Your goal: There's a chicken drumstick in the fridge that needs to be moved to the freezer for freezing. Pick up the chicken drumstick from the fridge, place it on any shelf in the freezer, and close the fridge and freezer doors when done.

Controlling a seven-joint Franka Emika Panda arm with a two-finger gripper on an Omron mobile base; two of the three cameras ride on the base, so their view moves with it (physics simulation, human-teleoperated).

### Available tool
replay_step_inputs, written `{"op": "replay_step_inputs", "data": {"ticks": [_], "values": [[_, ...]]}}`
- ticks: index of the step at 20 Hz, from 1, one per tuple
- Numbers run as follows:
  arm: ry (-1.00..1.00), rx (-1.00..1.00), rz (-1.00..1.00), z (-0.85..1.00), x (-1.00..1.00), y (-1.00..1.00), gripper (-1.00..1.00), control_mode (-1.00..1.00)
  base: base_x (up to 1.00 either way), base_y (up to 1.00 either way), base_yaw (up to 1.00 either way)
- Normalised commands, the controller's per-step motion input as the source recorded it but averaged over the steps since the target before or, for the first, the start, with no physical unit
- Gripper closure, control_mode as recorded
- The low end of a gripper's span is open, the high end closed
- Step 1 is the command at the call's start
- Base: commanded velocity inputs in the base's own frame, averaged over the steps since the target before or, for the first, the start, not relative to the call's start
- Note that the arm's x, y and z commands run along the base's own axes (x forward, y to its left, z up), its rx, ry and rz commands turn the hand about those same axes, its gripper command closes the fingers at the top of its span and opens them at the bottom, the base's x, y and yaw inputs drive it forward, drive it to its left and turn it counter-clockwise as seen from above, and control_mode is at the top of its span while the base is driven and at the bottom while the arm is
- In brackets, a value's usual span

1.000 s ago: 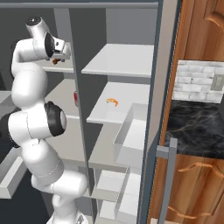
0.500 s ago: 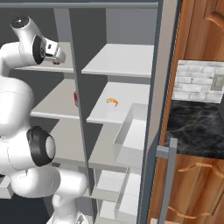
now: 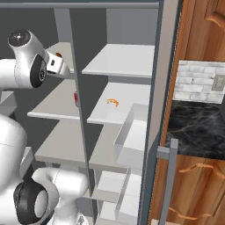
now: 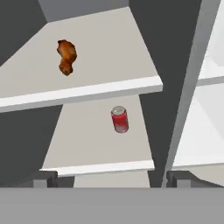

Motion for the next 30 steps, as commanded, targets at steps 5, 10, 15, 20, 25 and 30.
{"op": "replay_step_inputs", "data": {"ticks": [5,10,15,20,25,30], "values": [[0.06,0.00,0.00,0.01,-1.00,-0.73,-1.00,-1.00,0.00,0.00,0.00],[0.05,0.00,0.00,0.00,-0.91,-0.50,-1.00,-1.00,0.00,0.00,0.00],[0.04,0.00,0.00,-0.01,-0.62,-0.32,-1.00,-1.00,0.00,0.00,0.00],[0.00,-0.02,0.00,-0.12,-0.53,-0.12,-1.00,-1.00,0.00,0.00,0.00],[0.00,-0.05,-0.02,-0.30,-0.09,0.00,-1.00,-1.00,0.00,0.00,0.00],[0.00,-0.03,-0.05,-0.27,0.43,-0.03,-1.00,-1.00,0.00,0.00,0.00]]}}
